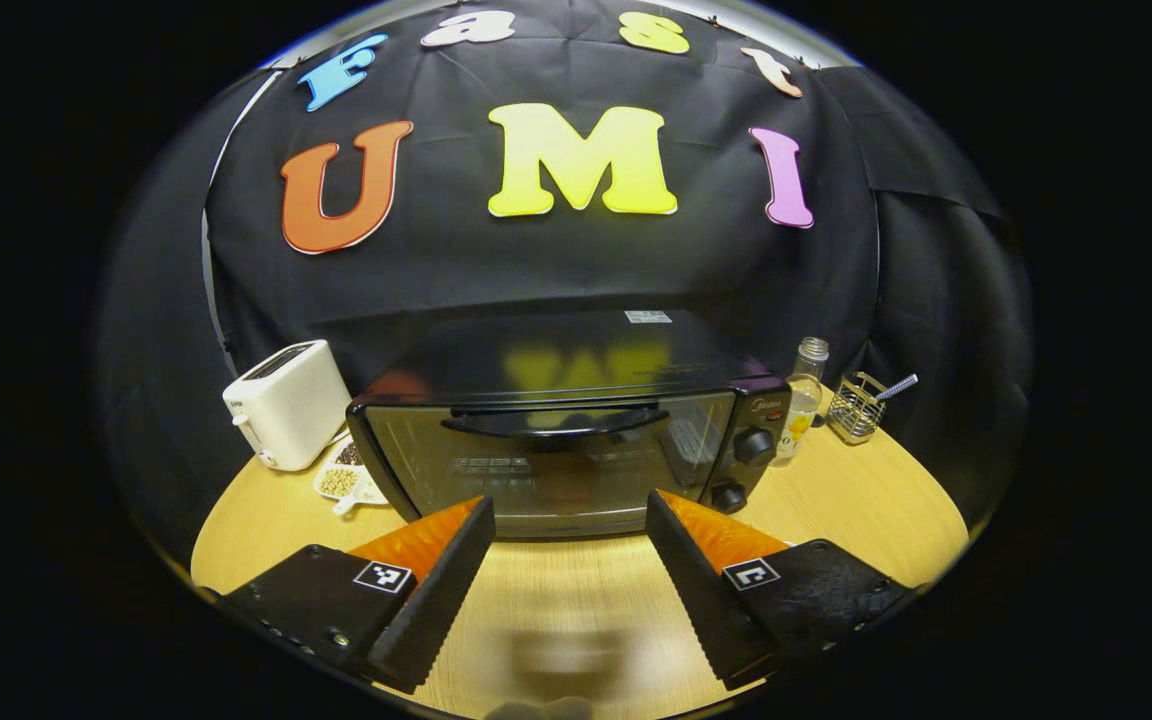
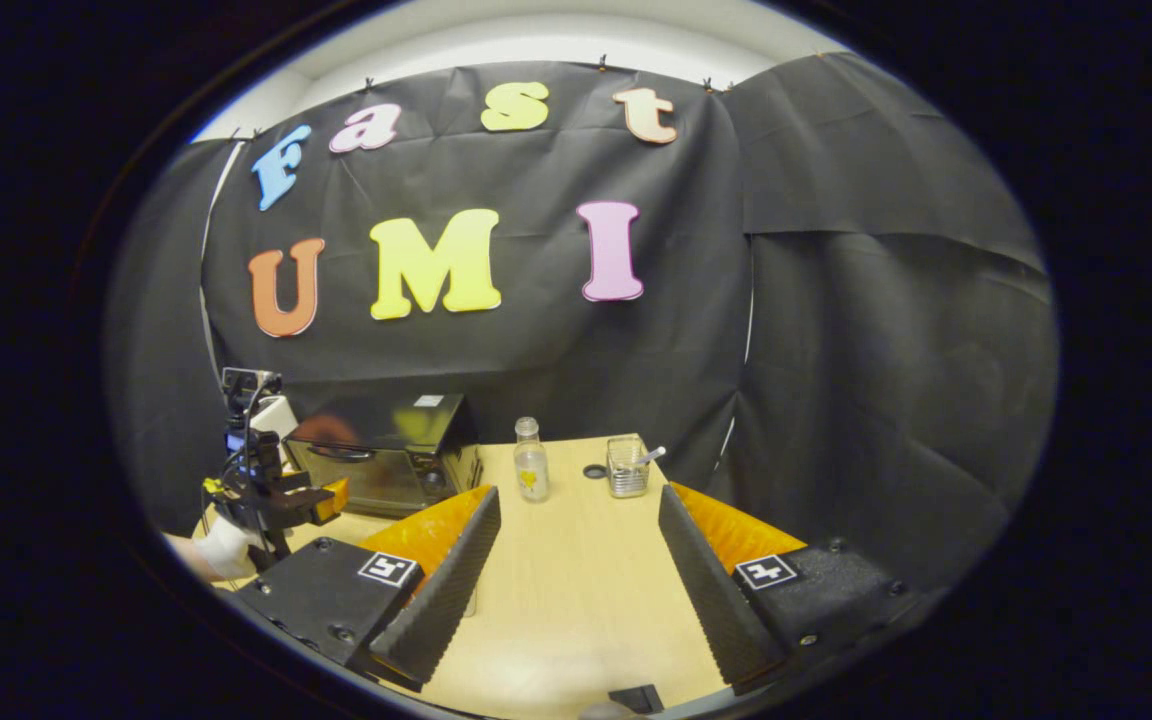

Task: Open the electric oven with the left hand, put the food in, and close the electric oven.

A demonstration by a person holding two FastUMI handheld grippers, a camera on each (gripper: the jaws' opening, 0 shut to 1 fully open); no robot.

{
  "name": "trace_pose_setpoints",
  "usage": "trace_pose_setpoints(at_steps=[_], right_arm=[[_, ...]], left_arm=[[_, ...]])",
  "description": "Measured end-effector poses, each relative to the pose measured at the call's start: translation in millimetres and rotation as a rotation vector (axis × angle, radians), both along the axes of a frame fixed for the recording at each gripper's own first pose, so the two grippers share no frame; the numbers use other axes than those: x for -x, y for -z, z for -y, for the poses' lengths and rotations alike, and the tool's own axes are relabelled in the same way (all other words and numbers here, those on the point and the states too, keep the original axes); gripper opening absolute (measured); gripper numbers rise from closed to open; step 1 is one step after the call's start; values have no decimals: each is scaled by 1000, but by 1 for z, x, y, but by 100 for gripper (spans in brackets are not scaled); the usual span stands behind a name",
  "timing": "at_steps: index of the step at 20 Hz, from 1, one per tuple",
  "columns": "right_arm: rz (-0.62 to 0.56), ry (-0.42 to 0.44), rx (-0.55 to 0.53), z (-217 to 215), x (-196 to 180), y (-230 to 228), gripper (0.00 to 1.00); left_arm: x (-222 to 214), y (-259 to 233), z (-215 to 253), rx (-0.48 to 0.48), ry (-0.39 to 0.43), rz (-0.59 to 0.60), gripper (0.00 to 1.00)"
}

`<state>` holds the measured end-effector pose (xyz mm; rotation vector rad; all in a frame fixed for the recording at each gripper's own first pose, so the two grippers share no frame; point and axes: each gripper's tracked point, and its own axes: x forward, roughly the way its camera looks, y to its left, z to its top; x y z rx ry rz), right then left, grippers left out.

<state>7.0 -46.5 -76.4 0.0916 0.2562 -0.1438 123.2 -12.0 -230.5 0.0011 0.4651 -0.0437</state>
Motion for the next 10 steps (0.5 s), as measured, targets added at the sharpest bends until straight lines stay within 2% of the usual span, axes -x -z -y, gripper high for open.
trace_pose_setpoints(at_steps=[5,10], right_arm=[[69,-27,12,16,6,-23,100],[171,-77,33,49,17,-57,100]], left_arm=[[31,-60,22,18,11,92,97],[81,-164,35,4,-55,272,96]])
